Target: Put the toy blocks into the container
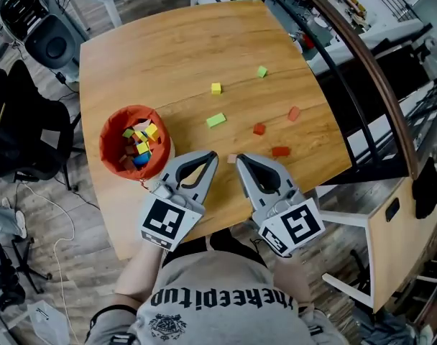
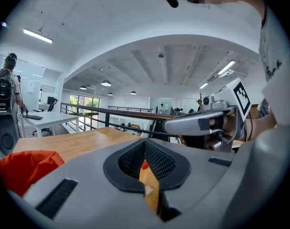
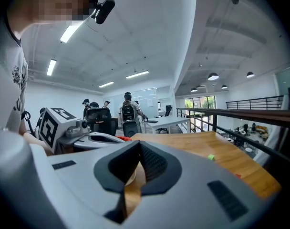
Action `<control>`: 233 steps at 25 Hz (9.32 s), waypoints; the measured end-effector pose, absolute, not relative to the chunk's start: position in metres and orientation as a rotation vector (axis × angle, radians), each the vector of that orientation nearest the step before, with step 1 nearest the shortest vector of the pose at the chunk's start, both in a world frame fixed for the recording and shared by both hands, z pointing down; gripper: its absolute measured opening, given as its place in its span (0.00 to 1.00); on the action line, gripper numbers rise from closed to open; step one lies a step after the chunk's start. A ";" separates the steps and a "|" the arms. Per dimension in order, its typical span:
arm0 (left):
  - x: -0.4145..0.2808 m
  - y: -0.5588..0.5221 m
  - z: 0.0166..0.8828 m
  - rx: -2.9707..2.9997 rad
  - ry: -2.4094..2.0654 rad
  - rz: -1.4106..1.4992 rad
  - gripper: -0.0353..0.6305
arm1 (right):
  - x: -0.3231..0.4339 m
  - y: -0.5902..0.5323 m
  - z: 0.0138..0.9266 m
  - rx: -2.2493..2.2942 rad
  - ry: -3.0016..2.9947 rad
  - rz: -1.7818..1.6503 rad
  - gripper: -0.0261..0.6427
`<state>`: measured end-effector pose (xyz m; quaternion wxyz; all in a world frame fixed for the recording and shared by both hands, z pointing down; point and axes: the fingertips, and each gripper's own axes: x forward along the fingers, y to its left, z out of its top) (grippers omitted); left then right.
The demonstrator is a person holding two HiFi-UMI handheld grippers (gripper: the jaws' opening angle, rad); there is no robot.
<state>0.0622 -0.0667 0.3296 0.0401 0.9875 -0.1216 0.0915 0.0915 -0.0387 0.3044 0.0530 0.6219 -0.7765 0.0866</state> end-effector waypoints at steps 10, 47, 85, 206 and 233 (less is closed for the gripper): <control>0.082 -0.048 0.336 3.020 -0.259 0.292 0.07 | 0.121 -0.021 0.314 2.015 -2.254 0.299 0.06; 0.089 -0.049 0.401 2.859 -0.141 0.406 0.07 | 0.144 -0.031 0.465 1.990 -2.010 0.817 0.06; 0.077 -0.070 0.450 2.728 -0.163 0.502 0.07 | 0.144 -0.054 0.569 1.835 -1.807 0.998 0.27; -0.155 -0.078 0.360 2.679 -1.164 0.165 0.07 | -0.090 -0.149 0.351 1.393 -2.541 0.331 0.29; -0.100 -0.074 0.361 2.780 -0.937 0.198 0.07 | -0.043 -0.127 0.347 1.489 -2.539 0.372 0.06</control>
